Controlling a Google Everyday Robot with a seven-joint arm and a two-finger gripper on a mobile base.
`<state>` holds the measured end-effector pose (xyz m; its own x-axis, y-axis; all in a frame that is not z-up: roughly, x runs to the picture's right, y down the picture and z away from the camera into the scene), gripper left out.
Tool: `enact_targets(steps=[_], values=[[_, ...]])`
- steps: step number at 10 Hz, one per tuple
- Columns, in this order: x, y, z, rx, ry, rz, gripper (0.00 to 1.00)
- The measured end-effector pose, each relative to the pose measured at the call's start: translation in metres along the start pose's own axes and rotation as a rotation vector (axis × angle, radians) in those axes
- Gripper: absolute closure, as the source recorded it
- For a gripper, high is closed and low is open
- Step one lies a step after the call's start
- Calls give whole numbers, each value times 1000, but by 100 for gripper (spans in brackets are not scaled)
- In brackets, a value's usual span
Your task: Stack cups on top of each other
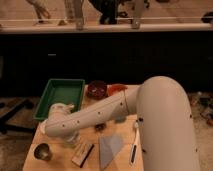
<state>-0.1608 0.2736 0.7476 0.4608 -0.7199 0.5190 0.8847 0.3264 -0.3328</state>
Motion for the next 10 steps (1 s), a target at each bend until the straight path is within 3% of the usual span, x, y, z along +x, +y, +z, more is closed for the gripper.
enact_targets(steps=[7, 10], values=[[-6, -1, -33, 66, 54, -29, 100], [-13, -2, -57, 97, 89, -53, 100]])
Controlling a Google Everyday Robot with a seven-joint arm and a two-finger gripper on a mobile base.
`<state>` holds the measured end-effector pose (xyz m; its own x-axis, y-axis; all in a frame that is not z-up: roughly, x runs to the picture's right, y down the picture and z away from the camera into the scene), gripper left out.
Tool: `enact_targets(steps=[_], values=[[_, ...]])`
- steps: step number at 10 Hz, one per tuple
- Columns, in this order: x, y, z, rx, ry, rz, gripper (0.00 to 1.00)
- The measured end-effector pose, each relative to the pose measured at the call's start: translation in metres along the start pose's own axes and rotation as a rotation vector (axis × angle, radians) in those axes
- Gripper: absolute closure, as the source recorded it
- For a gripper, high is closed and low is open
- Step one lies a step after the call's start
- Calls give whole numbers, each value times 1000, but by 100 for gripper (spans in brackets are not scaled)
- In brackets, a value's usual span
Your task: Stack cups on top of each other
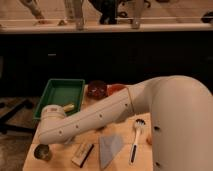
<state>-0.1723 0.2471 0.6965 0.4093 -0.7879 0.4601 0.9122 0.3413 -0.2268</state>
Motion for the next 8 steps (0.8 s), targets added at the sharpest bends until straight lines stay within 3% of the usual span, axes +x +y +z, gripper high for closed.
enact_targets(steps=[4, 8], values=[[-9, -8, -32, 57, 37, -41, 100], [-36, -26, -58, 129, 34, -125, 100]])
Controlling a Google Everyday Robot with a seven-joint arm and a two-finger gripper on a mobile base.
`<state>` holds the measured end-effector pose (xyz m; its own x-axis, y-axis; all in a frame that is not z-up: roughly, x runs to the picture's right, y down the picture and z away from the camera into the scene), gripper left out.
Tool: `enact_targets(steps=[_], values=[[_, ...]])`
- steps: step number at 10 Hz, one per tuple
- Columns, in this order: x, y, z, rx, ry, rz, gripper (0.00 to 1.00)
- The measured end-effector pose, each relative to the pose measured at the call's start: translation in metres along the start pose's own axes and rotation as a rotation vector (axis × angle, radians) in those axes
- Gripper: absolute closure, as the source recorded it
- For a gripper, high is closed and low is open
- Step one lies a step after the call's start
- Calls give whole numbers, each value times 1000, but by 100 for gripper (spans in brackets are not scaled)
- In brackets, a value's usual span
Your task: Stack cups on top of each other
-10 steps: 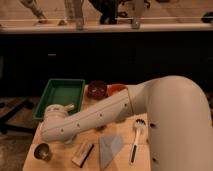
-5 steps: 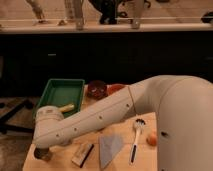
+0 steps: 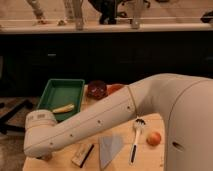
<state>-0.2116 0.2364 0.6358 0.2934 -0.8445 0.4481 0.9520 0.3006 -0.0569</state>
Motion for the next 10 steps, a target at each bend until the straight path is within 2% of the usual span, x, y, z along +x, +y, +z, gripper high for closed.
enact_targets(steps=[4, 7, 10], values=[[-25, -31, 2, 11, -30, -82, 100], [-36, -54, 7, -8, -49, -120, 100], [-39, -65, 10, -27, -54, -128, 100]])
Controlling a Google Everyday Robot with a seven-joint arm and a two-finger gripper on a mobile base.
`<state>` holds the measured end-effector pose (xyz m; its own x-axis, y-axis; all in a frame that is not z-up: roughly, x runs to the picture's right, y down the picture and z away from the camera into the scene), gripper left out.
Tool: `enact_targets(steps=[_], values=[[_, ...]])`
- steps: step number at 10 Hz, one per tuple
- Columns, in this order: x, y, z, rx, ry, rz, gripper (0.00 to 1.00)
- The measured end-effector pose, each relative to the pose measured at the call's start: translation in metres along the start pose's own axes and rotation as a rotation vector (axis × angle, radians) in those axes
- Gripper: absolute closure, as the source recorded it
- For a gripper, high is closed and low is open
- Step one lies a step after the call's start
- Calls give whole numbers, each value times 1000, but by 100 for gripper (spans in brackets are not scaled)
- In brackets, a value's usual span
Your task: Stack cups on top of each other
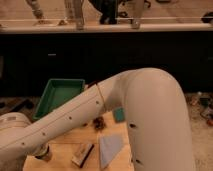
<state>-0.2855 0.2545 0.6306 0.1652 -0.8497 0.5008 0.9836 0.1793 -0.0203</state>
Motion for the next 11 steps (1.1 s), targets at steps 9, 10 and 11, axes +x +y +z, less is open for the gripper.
enact_targets(steps=[9, 10, 11], values=[[5, 14, 45, -12, -88, 70, 98], [6, 15, 48, -15, -101, 68, 97], [5, 15, 48, -13, -104, 68, 97]])
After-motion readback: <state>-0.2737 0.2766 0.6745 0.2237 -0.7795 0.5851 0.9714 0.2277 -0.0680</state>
